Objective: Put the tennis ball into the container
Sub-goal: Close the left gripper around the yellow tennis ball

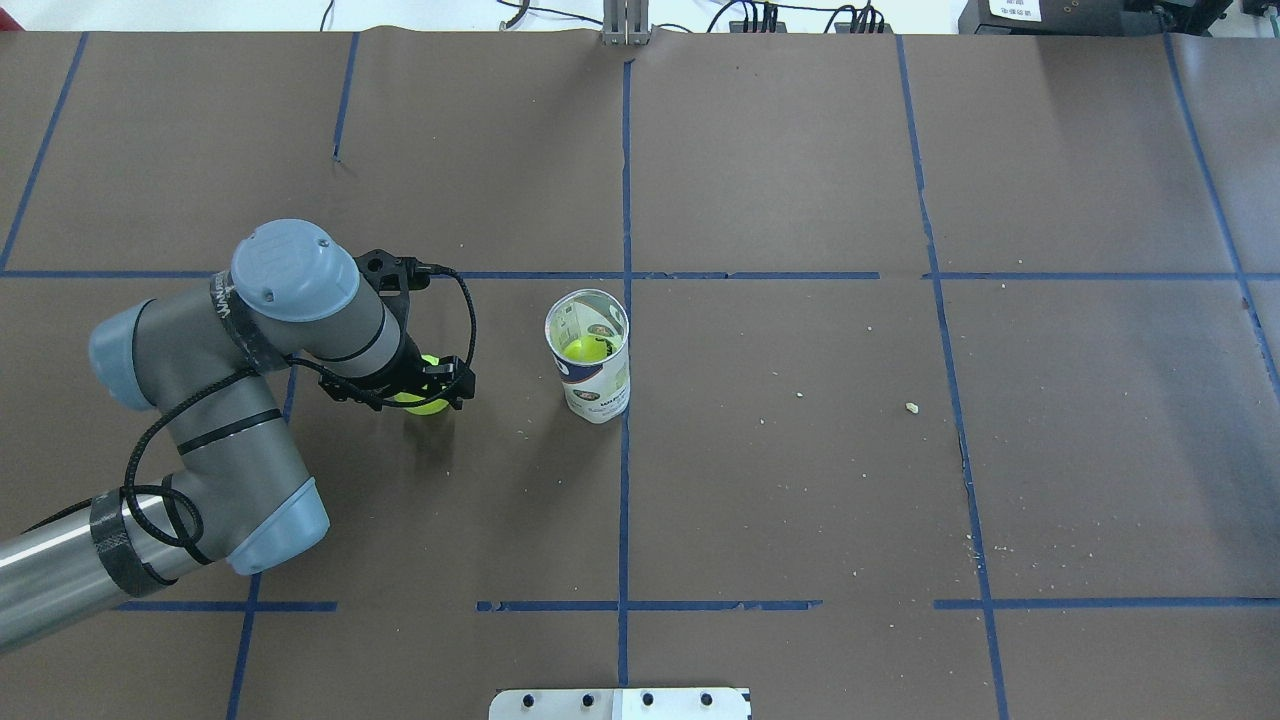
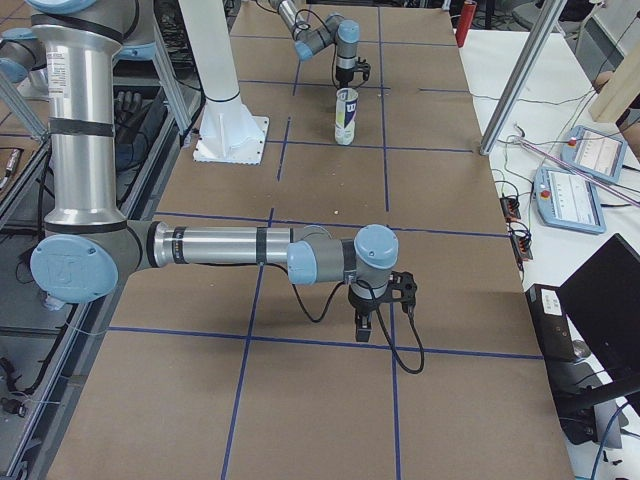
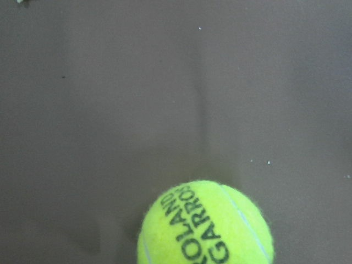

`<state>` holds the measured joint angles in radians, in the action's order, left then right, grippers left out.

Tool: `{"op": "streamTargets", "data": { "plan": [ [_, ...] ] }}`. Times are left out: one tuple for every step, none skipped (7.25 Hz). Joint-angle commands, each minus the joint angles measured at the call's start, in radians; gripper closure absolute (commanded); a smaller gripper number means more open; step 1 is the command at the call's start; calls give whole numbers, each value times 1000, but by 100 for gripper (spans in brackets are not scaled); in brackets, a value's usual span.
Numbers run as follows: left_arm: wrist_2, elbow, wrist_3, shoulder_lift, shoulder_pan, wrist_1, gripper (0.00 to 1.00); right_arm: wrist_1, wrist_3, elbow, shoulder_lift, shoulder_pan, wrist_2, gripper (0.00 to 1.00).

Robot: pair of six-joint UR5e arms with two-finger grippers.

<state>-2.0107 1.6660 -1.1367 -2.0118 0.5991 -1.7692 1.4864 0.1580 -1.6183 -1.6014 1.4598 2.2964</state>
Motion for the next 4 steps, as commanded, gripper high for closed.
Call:
{"op": "streamTargets", "data": {
  "plan": [
    [17,-25,-2,-1,2,-48,0,0,0,0,0,1,0,0],
    [18,-25,-3,-2,4,-49,0,0,0,0,0,1,0,0],
    [17,-25,-5,-2,5,-49,0,0,0,0,0,1,0,0],
    [17,-25,-6,-8,7,-50,0,0,0,0,0,1,0,0]
  ]
}}
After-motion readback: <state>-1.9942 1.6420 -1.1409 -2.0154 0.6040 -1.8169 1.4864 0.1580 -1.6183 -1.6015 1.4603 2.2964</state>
